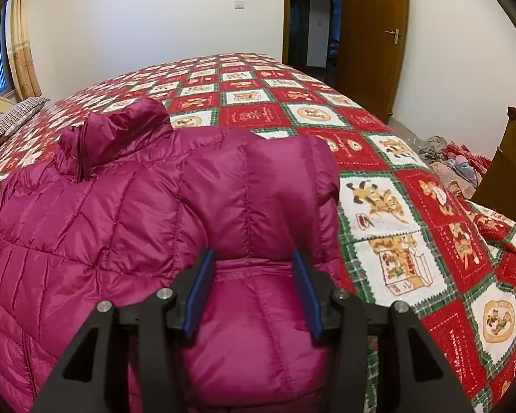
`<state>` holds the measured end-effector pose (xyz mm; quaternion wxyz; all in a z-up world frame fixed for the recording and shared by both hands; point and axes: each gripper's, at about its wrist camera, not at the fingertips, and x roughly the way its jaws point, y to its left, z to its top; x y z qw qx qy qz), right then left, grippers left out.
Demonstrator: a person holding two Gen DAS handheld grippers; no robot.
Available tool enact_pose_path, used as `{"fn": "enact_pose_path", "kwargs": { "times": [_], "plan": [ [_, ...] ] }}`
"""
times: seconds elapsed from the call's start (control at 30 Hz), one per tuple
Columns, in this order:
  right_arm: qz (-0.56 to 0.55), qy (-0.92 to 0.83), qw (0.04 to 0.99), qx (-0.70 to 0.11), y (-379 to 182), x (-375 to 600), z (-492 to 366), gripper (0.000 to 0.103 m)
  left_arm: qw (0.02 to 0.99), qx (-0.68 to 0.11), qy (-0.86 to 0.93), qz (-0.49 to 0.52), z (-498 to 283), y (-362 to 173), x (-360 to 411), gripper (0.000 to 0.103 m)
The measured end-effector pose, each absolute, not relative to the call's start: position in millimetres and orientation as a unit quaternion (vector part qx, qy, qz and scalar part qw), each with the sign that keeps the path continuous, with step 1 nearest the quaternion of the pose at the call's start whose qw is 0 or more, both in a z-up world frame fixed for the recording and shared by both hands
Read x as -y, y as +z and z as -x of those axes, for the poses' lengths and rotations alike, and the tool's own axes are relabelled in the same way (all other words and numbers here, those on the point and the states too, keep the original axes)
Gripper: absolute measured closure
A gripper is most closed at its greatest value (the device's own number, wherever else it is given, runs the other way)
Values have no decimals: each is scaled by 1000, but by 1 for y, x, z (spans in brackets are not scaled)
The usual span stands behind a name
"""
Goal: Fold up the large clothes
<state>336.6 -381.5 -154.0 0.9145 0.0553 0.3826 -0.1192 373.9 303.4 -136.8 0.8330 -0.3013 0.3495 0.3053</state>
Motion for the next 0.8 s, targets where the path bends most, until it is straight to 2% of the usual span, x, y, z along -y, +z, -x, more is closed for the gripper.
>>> {"fn": "enact_pose_path", "kwargs": {
  "times": [0.07, 0.2, 0.23, 0.27, 0.3, 0.33, 0.4, 0.57, 0.8],
  "plan": [
    [-53, -121, 914, -383, -154, 381, -337, 53, 819, -358, 313, 321, -383, -151, -314, 18],
    [-51, -122, 914, -384, -155, 380, -337, 52, 841, -352, 309, 270, -398, -151, -301, 17],
    [-50, -123, 914, -384, -154, 380, -337, 52, 846, -351, 303, 263, -395, -153, -299, 20],
    [-50, -123, 914, -384, -155, 380, -337, 52, 853, -343, 299, 257, -394, -155, -295, 48],
    [-50, -123, 914, -384, -154, 380, -337, 52, 855, -341, 293, 258, -394, -157, -297, 83],
    [-50, -123, 914, -384, -154, 380, -336, 52, 858, -340, 273, 272, -396, -159, -299, 94],
    [-51, -123, 914, -384, -154, 380, -336, 52, 861, -330, 244, 300, -392, -157, -305, 98],
    [-54, -121, 915, -382, -155, 381, -336, 52, 888, -290, 210, 288, -388, -126, -286, 99],
    [-61, -120, 915, -379, -155, 382, -335, 52, 965, -185, 49, 179, -383, -21, -168, 99]
  ]
}}
